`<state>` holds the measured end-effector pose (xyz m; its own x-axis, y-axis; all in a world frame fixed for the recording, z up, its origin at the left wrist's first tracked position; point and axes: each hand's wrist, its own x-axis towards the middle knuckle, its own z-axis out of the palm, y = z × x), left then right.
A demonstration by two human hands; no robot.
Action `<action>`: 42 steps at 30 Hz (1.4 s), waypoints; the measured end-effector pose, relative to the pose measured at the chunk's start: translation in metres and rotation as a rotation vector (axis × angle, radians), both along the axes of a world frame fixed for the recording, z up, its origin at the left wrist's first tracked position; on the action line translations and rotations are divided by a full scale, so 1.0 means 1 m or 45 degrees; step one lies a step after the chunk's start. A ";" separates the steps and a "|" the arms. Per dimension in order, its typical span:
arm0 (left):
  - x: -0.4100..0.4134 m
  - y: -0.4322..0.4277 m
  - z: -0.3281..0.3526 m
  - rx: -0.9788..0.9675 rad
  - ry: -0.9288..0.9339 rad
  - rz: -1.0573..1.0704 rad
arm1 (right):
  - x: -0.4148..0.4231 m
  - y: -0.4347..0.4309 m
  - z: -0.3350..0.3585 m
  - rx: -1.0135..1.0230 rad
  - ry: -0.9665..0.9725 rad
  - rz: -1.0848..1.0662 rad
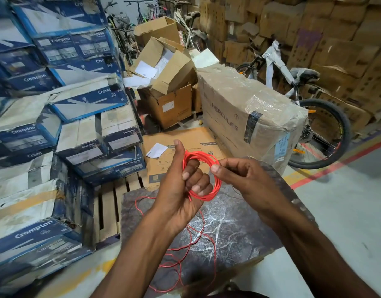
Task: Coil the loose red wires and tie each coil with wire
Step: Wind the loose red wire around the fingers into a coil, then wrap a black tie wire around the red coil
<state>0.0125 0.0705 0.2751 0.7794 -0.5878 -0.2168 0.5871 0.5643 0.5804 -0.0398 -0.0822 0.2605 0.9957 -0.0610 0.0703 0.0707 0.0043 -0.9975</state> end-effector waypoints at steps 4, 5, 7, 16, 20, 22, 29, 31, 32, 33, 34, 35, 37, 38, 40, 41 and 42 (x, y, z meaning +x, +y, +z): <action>0.004 -0.001 -0.004 0.267 0.005 0.146 | 0.006 0.004 -0.008 0.105 0.027 -0.130; 0.005 -0.001 -0.006 0.317 0.005 0.181 | 0.007 0.006 -0.008 0.102 0.031 -0.134; 0.006 -0.001 -0.007 0.402 -0.021 0.250 | 0.007 0.009 -0.008 0.085 0.040 -0.149; -0.006 0.004 -0.013 0.783 -0.532 0.270 | 0.013 0.008 -0.016 0.101 0.124 -0.233; 0.000 0.001 -0.026 0.973 -0.661 0.401 | 0.015 0.008 -0.026 0.106 0.125 -0.239; 0.004 -0.003 -0.033 1.060 -0.687 0.471 | 0.015 0.010 -0.032 0.111 0.131 -0.250; 0.010 -0.028 -0.055 0.924 -0.375 0.489 | 0.012 0.016 -0.059 0.093 0.160 -0.366; 0.012 -0.036 -0.062 0.907 -0.326 0.455 | 0.008 0.013 -0.067 0.088 0.188 -0.388; 0.013 -0.039 -0.066 0.906 -0.316 0.432 | 0.007 0.010 -0.071 0.078 0.206 -0.394; 0.014 -0.043 -0.070 0.911 -0.307 0.411 | 0.005 0.007 -0.075 0.066 0.222 -0.396; 0.014 -0.047 -0.074 0.913 -0.301 0.391 | 0.004 0.002 -0.079 0.053 0.243 -0.397; 0.015 -0.051 -0.078 0.906 -0.295 0.370 | 0.003 -0.003 -0.083 0.040 0.265 -0.394; 0.015 -0.059 -0.086 0.875 -0.271 0.331 | 0.000 -0.015 -0.092 0.026 0.308 -0.367; 0.015 -0.063 -0.090 0.862 -0.255 0.313 | -0.002 -0.022 -0.095 0.021 0.325 -0.350; 0.016 -0.072 -0.097 0.855 -0.230 0.275 | -0.006 -0.034 -0.102 0.024 0.346 -0.343; 0.015 -0.078 -0.102 0.849 -0.214 0.260 | -0.008 -0.041 -0.106 0.026 0.353 -0.361; 0.015 -0.082 -0.105 0.836 -0.191 0.255 | -0.010 -0.046 -0.109 0.016 0.356 -0.386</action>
<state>0.0276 -0.0114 0.1696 0.9084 -0.2139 -0.3593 0.3952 0.1582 0.9049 -0.0495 -0.1286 0.1516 0.9132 -0.3534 -0.2030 -0.2032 0.0369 -0.9784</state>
